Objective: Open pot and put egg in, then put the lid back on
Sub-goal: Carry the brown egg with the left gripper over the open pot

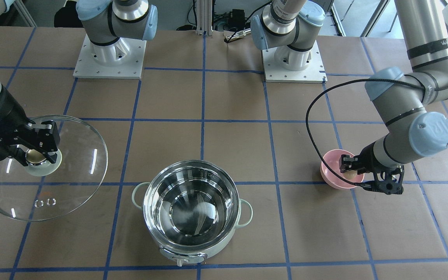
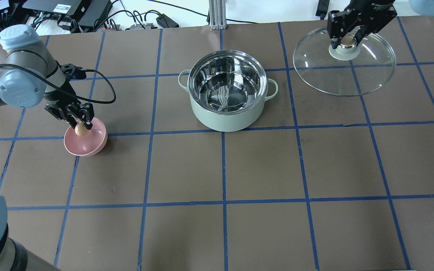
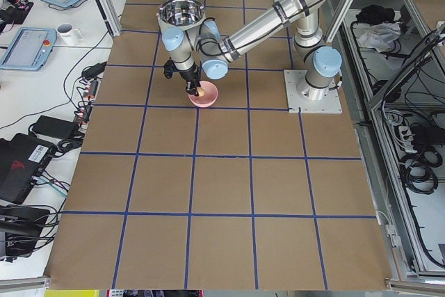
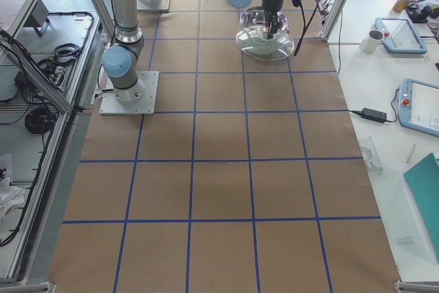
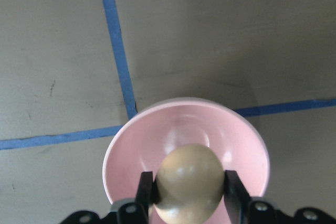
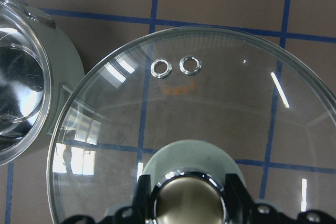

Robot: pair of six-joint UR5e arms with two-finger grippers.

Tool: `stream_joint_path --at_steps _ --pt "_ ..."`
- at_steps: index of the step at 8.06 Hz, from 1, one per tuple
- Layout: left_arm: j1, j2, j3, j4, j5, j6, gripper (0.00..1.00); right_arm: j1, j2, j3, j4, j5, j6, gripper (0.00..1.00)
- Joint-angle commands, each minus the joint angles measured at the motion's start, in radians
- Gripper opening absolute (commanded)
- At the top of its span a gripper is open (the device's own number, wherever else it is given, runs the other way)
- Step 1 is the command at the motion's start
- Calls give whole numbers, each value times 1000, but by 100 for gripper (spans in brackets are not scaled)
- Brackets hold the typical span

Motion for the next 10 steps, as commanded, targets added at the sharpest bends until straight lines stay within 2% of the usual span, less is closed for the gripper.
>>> stream_joint_path --at_steps 1,3,4,7,10 --pt "-89 102 57 -7 -113 -67 16 -19 -34 7 9 28 -39 0" --pt "-230 90 146 6 -144 -262 17 -21 -81 39 67 2 -40 0" --pt "-293 87 154 62 -169 -282 16 -27 -83 41 64 -32 -42 0" --pt "-474 -4 156 355 -174 -331 17 -56 -73 55 75 -18 -71 0" --pt "-625 -122 179 421 -223 -371 17 -129 -66 69 58 -14 -176 0"
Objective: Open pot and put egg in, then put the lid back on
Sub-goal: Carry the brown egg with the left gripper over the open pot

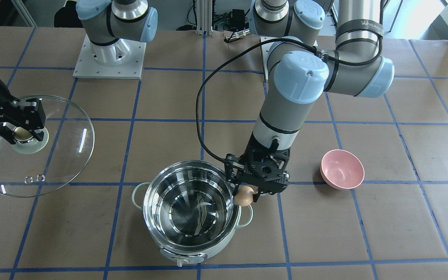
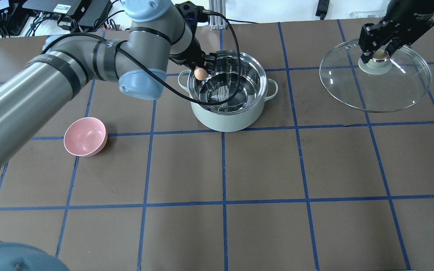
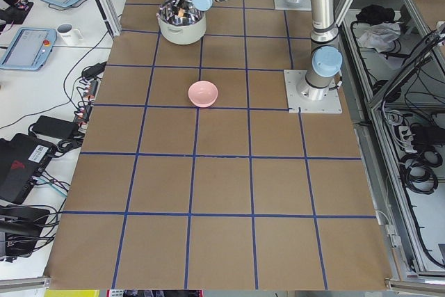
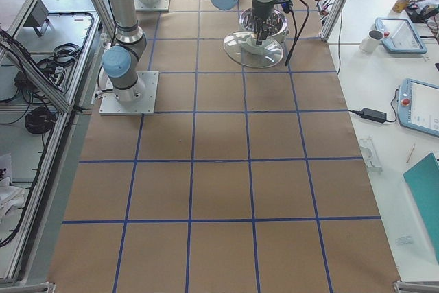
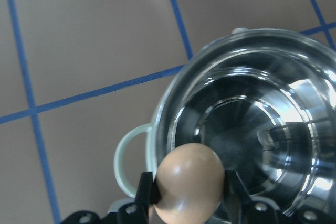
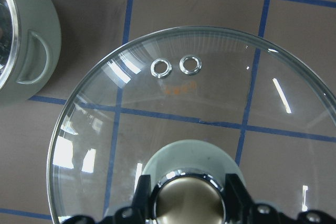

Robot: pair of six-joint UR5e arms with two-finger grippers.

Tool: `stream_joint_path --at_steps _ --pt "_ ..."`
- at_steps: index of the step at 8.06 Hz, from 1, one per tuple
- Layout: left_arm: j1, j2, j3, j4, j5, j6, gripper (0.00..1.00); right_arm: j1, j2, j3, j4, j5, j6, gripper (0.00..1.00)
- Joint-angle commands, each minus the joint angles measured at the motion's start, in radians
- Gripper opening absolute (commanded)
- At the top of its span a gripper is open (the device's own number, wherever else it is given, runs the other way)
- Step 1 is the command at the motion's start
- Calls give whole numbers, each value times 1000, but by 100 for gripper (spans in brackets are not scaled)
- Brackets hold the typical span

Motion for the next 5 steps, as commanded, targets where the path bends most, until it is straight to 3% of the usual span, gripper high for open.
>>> stream_joint_path --at_steps 1,5 --pt "-87 -113 20 48 -15 -4 17 -57 -11 11 -15 9 -50 0" --pt "-87 -205 26 65 -8 -10 19 -75 -24 12 -19 15 -72 0"
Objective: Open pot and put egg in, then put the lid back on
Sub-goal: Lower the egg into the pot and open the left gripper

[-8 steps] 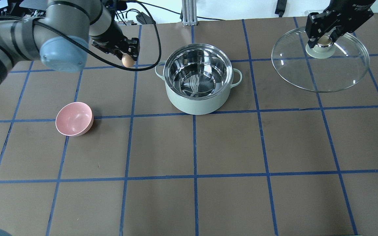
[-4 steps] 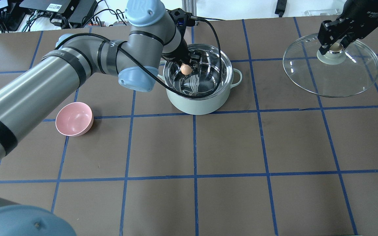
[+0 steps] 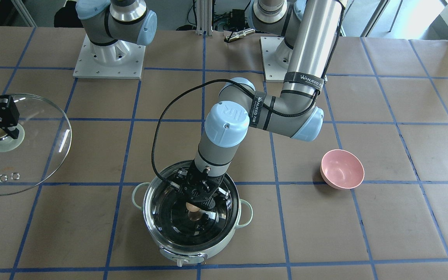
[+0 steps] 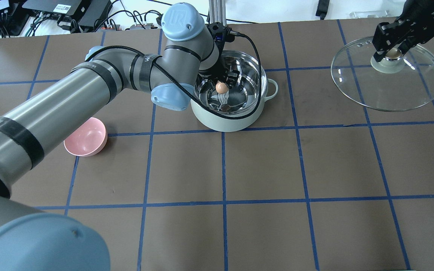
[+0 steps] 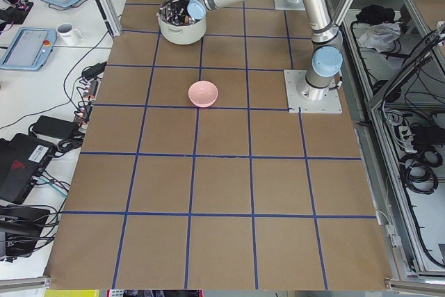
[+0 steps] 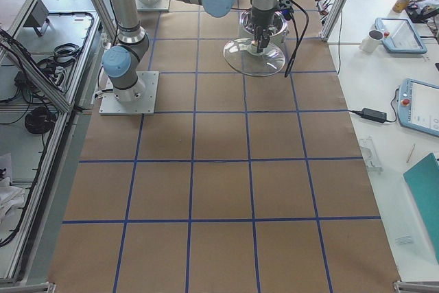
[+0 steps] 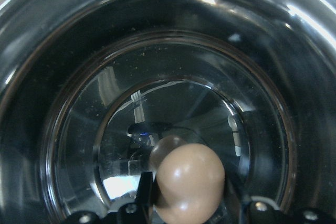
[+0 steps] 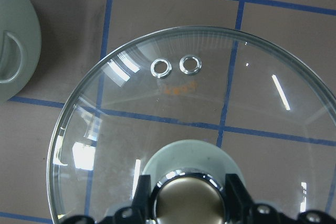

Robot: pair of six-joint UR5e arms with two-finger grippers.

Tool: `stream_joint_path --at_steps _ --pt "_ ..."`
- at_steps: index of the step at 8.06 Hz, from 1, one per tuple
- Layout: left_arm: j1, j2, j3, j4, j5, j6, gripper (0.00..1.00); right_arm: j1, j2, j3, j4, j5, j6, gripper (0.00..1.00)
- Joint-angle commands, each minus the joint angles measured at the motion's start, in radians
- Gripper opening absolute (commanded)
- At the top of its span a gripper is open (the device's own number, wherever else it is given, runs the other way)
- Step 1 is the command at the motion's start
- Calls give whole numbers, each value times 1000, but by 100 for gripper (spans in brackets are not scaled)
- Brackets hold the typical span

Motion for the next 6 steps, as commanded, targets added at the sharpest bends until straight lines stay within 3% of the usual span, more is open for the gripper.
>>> stream_joint_path --at_steps 1,2,3,4,5,6 --pt "-1 -37 1 2 2 -11 28 -5 -2 2 -2 4 -2 0" --pt "-1 -36 2 5 1 -14 61 -5 -3 -6 0 4 0 0" --pt "-1 -37 2 7 1 -29 66 -5 -3 -9 0 7 2 0" --pt "-1 -31 2 7 -4 -63 87 -5 -5 -10 -6 55 15 0" --pt "-2 -25 2 5 -7 -83 100 -5 -5 -7 -8 60 17 0" --pt "-5 -10 2 4 -12 -100 100 -4 -5 -7 -8 60 15 0"
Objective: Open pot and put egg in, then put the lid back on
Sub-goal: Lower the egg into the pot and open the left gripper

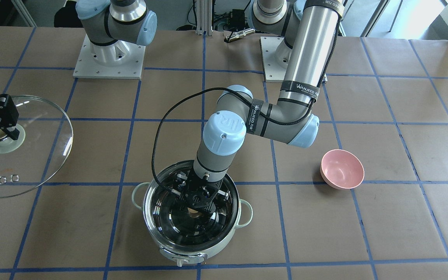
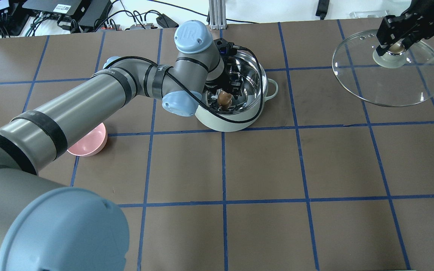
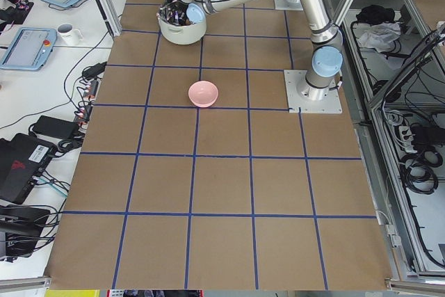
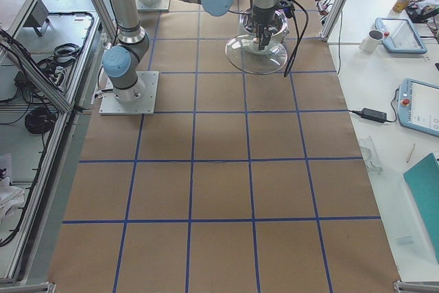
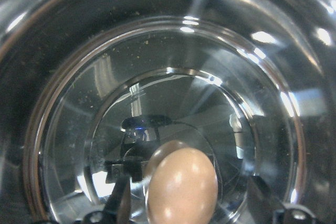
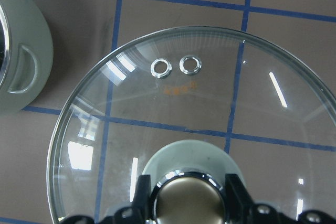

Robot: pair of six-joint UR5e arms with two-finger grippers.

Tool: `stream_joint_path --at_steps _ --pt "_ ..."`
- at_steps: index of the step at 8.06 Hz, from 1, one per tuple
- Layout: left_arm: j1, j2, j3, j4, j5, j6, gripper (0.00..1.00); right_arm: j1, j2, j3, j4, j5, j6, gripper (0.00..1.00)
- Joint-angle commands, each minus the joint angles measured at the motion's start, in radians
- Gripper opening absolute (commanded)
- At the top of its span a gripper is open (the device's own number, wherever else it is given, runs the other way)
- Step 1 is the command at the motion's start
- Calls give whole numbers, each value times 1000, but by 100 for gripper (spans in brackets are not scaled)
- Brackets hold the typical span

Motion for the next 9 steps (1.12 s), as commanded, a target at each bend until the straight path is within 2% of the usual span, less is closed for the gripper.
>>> stream_joint_path --at_steps 1,2,5,7,8,9 --pt "-5 43 2 -11 -7 -42 100 2 -1 0 -2 14 4 0" --pt "-7 79 2 -43 -5 -51 100 2 -1 0 -4 14 4 0" --pt "-8 262 8 -322 7 -40 100 32 -5 -9 -1 15 93 0" --pt "38 383 9 -548 31 -38 100 147 2 -44 -37 14 284 0" --pt "105 427 6 -692 65 -34 100 200 12 -47 -79 14 376 0" --pt "155 462 8 -785 51 -20 100 246 28 -47 -114 14 447 0"
